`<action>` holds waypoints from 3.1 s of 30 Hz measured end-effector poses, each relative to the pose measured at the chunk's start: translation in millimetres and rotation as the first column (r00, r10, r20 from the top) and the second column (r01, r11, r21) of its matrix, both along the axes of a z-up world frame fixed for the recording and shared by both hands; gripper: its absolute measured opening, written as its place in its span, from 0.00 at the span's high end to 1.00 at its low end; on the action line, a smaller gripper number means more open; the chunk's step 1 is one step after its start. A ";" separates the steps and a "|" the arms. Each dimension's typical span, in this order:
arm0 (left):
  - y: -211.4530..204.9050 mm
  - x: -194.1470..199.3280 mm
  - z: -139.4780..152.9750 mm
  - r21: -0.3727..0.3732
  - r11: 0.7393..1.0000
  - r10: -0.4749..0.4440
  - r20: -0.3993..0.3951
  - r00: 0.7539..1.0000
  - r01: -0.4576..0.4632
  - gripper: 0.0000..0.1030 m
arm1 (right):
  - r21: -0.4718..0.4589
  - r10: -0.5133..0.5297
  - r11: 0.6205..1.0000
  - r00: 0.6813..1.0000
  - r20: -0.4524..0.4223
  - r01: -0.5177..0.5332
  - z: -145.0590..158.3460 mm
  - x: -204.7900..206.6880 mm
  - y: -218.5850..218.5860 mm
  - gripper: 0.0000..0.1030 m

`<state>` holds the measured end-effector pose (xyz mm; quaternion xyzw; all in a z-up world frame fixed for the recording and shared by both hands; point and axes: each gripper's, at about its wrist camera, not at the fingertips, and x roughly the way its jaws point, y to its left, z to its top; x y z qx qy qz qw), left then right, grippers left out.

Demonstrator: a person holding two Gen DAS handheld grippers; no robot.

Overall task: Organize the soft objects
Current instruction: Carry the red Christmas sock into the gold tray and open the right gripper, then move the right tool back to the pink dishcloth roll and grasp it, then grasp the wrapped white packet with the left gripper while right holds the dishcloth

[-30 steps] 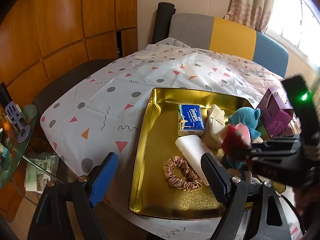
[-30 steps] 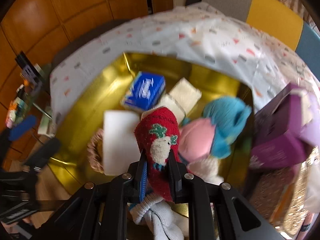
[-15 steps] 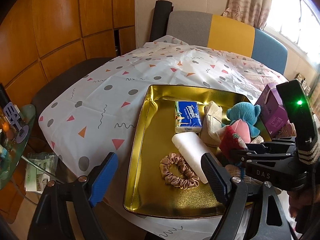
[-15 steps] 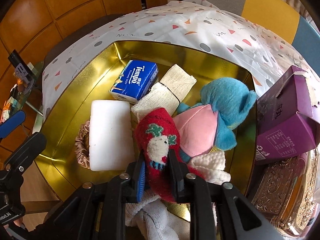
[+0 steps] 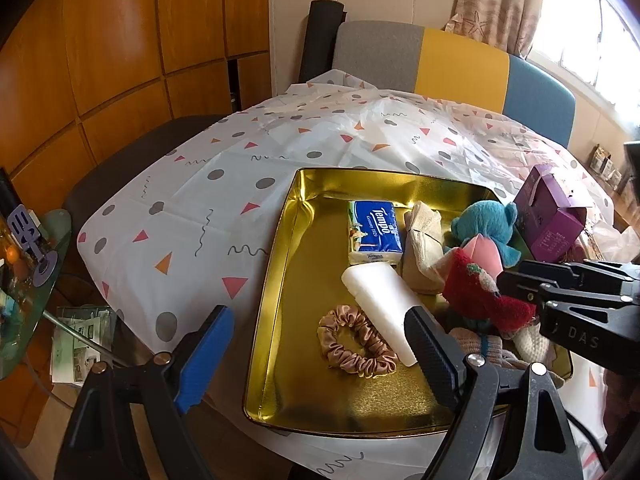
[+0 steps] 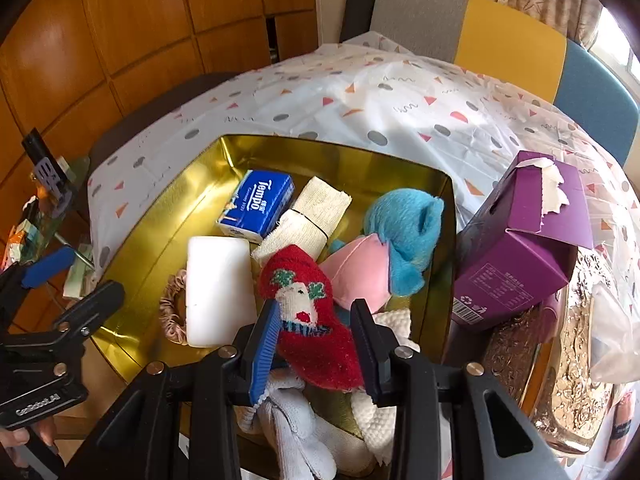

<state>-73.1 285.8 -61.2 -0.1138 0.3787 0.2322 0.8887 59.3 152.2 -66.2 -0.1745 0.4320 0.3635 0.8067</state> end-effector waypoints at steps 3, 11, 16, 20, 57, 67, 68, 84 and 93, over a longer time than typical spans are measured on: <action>-0.8 0.0 0.3 0.004 1.000 -0.004 0.000 1.000 0.004 0.15 | -0.014 0.008 1.000 1.000 0.007 -0.007 -4.8 -0.1 2.8 0.86; -1.6 0.2 -0.2 0.007 1.000 -0.005 -0.005 1.000 0.005 0.15 | -0.060 -0.027 0.998 0.999 -0.038 0.024 -29.1 11.0 5.8 0.92; -3.0 0.1 -0.7 0.009 1.000 -0.009 -0.008 1.000 0.009 0.15 | -0.062 -0.022 0.998 0.999 -0.042 0.020 -31.0 10.8 3.7 0.92; -4.2 -0.1 -0.4 0.010 1.000 -0.012 -0.007 1.000 0.012 0.15 | -0.052 -0.028 0.998 0.998 -0.051 0.026 -28.7 11.6 0.9 0.83; -72.8 19.6 37.7 0.072 0.971 -0.232 0.048 0.972 0.228 0.15 | 0.126 -0.629 0.776 0.773 0.082 0.618 52.1 65.8 -302.7 0.70; -108.6 32.3 47.8 0.060 0.933 -0.359 0.068 0.931 0.355 0.15 | -0.018 -0.845 0.535 0.535 -0.021 0.845 -1.3 90.5 -466.6 0.63; -113.3 34.0 48.2 0.057 0.927 -0.374 0.067 0.925 0.370 0.15 | -0.038 -0.842 0.540 0.540 -0.018 0.841 -5.2 91.4 -477.5 0.63; -149.7 47.1 50.5 0.012 0.870 -0.492 0.051 0.869 0.492 0.15 | -0.452 -0.595 0.683 0.796 0.111 0.574 -59.1 162.0 -457.0 0.49; -180.7 56.6 63.6 -0.025 0.776 -0.627 0.076 0.775 0.630 0.15 | -0.379 -0.680 0.646 0.725 0.110 0.663 -57.3 151.3 -468.2 0.64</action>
